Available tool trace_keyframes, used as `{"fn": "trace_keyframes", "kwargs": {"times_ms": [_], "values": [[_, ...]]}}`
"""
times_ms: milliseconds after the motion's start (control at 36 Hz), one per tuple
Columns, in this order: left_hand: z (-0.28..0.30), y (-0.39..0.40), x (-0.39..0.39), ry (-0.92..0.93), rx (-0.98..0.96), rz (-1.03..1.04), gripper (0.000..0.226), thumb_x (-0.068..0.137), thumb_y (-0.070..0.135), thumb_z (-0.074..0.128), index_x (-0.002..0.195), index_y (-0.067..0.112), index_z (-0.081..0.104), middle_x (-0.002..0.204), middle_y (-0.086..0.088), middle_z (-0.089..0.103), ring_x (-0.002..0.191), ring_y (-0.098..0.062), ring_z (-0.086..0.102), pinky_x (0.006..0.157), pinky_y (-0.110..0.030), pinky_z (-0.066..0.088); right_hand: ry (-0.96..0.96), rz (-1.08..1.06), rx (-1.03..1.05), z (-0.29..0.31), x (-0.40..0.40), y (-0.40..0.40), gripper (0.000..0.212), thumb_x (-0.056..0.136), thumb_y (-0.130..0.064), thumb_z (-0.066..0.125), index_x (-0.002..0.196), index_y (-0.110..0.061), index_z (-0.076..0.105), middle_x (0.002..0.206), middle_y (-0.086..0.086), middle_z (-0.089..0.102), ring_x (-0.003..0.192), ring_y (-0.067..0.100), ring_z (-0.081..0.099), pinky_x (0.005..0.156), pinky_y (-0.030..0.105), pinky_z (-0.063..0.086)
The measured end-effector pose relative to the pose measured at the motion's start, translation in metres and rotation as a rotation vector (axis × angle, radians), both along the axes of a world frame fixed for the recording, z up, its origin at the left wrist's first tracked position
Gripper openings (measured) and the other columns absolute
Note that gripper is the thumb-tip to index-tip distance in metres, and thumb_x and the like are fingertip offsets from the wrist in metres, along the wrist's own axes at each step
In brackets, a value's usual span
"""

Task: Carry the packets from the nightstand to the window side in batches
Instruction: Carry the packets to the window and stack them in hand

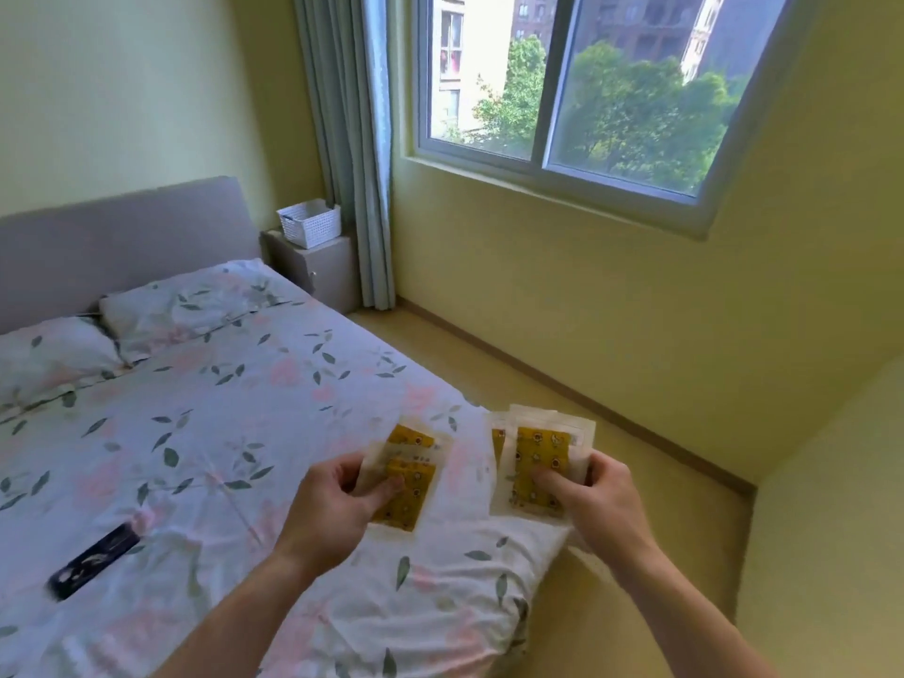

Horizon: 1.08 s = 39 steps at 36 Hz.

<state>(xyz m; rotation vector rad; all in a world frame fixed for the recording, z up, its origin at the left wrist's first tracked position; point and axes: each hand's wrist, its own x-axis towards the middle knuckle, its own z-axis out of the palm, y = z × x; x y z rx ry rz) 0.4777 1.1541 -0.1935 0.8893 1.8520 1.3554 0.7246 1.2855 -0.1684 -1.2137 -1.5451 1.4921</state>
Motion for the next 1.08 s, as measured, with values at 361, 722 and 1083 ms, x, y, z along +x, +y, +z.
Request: {"fn": "trace_keyframes", "kwargs": {"times_ms": [361,722,1083], "values": [[0.003,0.239,0.114,-0.033,-0.008,0.099,0.004,0.089,0.012,0.074,0.087,0.012,0.078,0.081,-0.002,0.078,0.078,-0.016,0.076,0.068,-0.024,0.057,-0.032,0.065,-0.018,-0.004,0.115,0.256,0.014,0.085,-0.008,0.078,0.099,-0.009,0.076,0.09,0.003,0.079,0.084,0.019,0.077,0.067,0.027,0.06],[0.002,0.389,0.128,-0.11,0.008,0.343,0.013,0.087,0.015,0.075,0.1,0.014,0.075,0.09,-0.002,0.079,0.084,-0.02,0.076,0.074,-0.034,0.058,-0.034,0.219,0.018,-0.002,0.126,0.461,0.014,0.087,-0.008,0.077,0.1,-0.013,0.076,0.092,0.001,0.079,0.086,0.019,0.077,0.079,0.04,0.062],[-0.017,0.676,0.114,-0.109,0.03,0.232,0.016,0.087,0.016,0.077,0.101,0.016,0.071,0.09,0.002,0.079,0.086,-0.018,0.075,0.073,-0.031,0.06,-0.127,0.158,0.133,0.012,0.126,0.705,0.021,0.078,-0.023,0.085,0.088,-0.008,0.075,0.087,0.011,0.077,0.082,0.026,0.076,0.077,0.049,0.063]]}}
